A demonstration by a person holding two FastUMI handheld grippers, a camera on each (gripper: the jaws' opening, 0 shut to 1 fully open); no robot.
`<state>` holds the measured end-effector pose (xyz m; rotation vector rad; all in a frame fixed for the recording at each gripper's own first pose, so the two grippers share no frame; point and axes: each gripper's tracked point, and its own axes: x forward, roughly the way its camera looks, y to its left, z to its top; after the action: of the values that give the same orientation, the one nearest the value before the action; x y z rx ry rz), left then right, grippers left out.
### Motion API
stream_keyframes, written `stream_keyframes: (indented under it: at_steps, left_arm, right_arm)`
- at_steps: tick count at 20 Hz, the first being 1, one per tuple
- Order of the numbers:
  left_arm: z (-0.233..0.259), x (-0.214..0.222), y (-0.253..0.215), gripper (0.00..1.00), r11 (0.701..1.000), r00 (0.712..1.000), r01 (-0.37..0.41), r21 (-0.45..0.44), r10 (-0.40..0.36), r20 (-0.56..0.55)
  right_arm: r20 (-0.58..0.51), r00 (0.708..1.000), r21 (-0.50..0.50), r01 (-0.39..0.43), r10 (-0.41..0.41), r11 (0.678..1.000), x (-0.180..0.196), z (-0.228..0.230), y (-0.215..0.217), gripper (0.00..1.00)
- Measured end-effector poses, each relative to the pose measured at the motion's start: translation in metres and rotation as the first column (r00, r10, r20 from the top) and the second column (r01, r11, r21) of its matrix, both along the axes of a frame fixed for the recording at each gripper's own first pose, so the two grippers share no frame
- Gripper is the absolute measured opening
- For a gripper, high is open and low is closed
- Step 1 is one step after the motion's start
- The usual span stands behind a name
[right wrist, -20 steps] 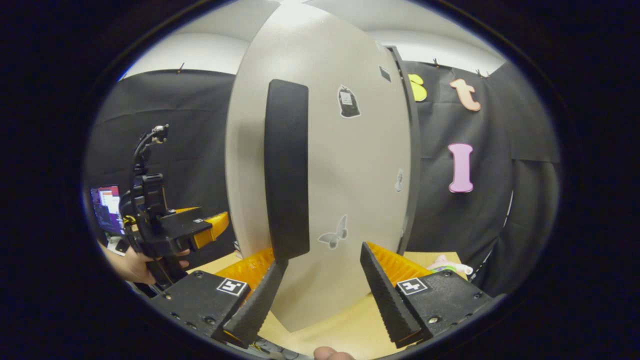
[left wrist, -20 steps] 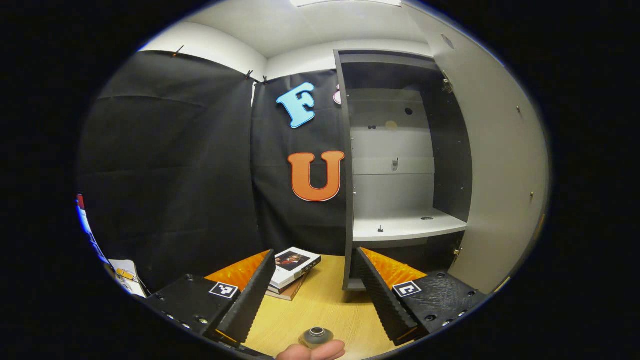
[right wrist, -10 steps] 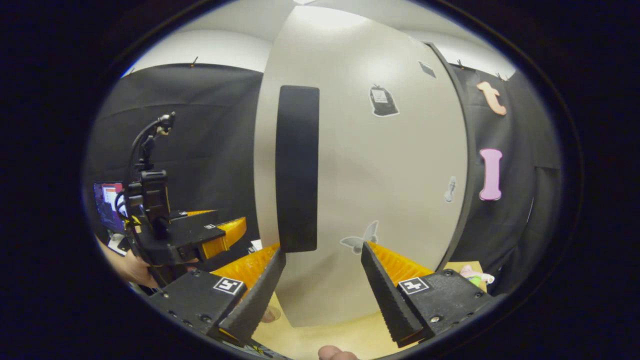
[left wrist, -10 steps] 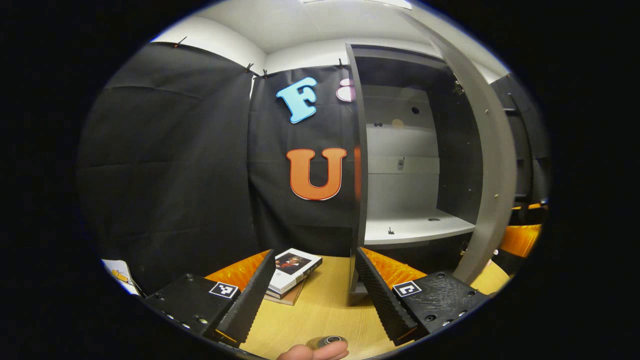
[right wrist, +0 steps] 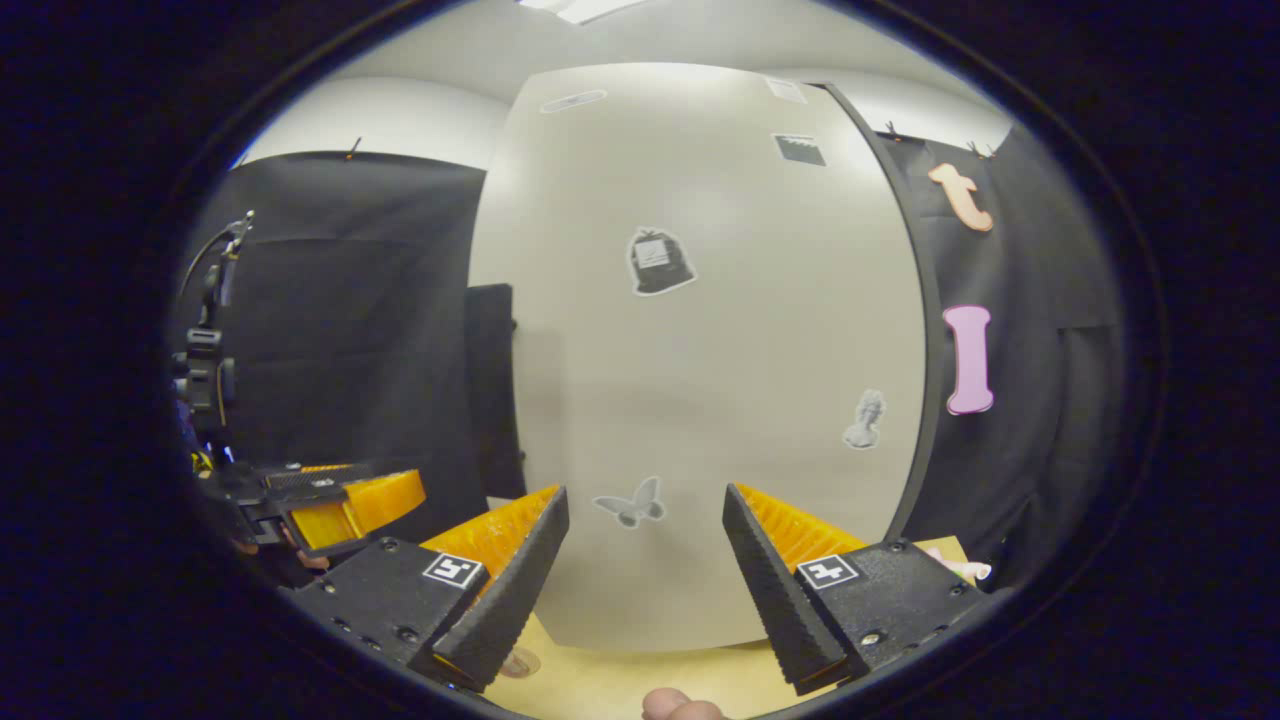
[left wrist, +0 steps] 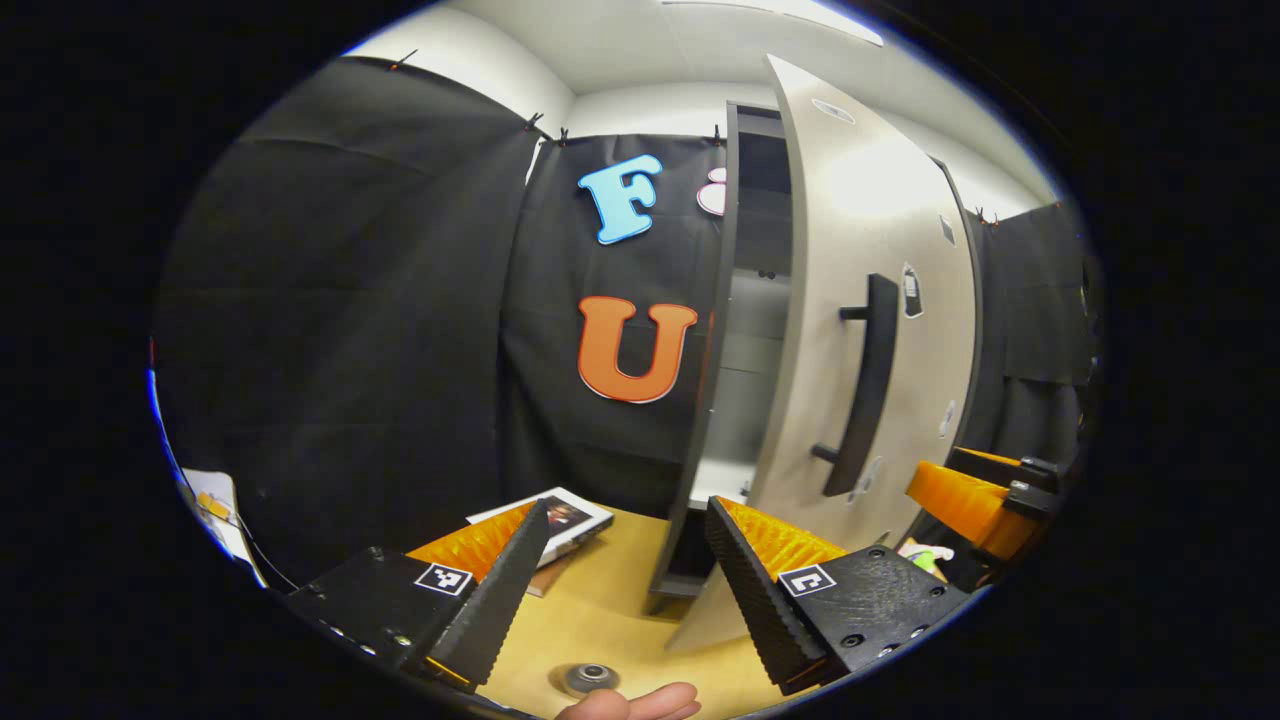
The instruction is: Open the cabinet door with the right hand, grasp the bottle in the cabinet with the left hand and place it on the coaster, then close the cabinet door with the right hand.
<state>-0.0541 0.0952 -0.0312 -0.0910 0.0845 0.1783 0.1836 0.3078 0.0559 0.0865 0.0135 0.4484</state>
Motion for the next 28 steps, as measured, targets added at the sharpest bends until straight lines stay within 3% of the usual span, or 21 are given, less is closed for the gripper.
stream_keyframes:
  at_steps: [3, 5, 6, 9, 10, 11, 13, 17, 18, 22, 26, 28]
  left_arm:
    - [0.01, 0.01, -0.005, 0.95, 0.993, 1.0, -0.01, 0.119, 0.009, 0.008]
    - [0.011, 0.015, -0.018, 0.95, 0.995, 1.0, 0.012, 0.098, -0.013, 0.008]
    - [0.013, 0.021, -0.024, 0.95, 0.996, 1.0, 0.015, 0.087, -0.017, 0.016]
    - [0.024, 0.037, -0.03, 0.95, 0.996, 0.999, 0.027, 0.08, -0.03, 0.036]
    - [0.029, 0.041, -0.031, 0.95, 0.995, 0.998, 0.03, 0.094, -0.034, 0.043]
    - [0.036, 0.044, -0.03, 0.95, 0.994, 0.997, 0.028, 0.106, -0.035, 0.063]
    - [0.044, 0.056, -0.04, 0.95, 0.993, 0.995, 0.057, 0.101, -0.065, 0.079]
    - [0.03, 0.06, -0.048, 0.95, 0.997, 0.998, 0.054, 0.057, -0.055, 0.022]
    - [0.032, 0.06, -0.052, 0.95, 0.997, 0.998, 0.048, 0.057, -0.05, 0.025]
    - [0.047, 0.055, -0.061, 0.95, 0.994, 0.993, 0.043, 0.102, -0.054, 0.103]
    - [0.053, 0.051, -0.068, 0.95, 0.991, 0.988, 0.048, 0.124, -0.065, 0.143]
    - [0.057, 0.047, -0.062, 0.95, 0.987, 0.984, -0.005, 0.163, -0.024, 0.175]
  right_arm:
    - [-0.067, 0.982, 0.0, 0.18, -0.179, 0.984, 0.016, -0.012, -0.034, 0.99]
    - [-0.119, 0.974, -0.01, 0.195, -0.194, 0.981, 0.018, -0.021, -0.039, 0.96]
    - [-0.126, 0.964, -0.012, 0.234, -0.233, 0.972, 0.022, -0.017, -0.048, 1.0]
    - [-0.066, 0.937, -0.046, 0.34, -0.342, 0.939, 0.032, 0.006, -0.072, 0.95]
    - [-0.047, 0.926, -0.057, 0.372, -0.375, 0.926, 0.031, 0.013, -0.079, 0.99]
    - [-0.026, 0.923, -0.054, 0.383, -0.385, 0.922, 0.03, 0.022, -0.08, 0.95]
    - [0.018, 0.925, -0.033, 0.381, -0.381, 0.924, 0.031, 0.036, -0.077, 1.0]
    - [0.103, 0.923, -0.04, 0.375, -0.37, 0.926, 0.024, 0.048, -0.073, 0.95]
    - [0.099, 0.928, -0.04, 0.364, -0.358, 0.931, 0.02, 0.045, -0.071, 1.0]
    - [0.084, 0.938, -0.054, 0.343, -0.338, 0.938, 0.01, 0.036, -0.069, 0.95]
    - [0.053, 0.941, -0.033, 0.337, -0.335, 0.941, 0.0, 0.03, -0.075, 0.99]
    - [0.043, 0.944, -0.017, 0.328, -0.327, 0.945, -0.005, 0.027, -0.076, 0.96]
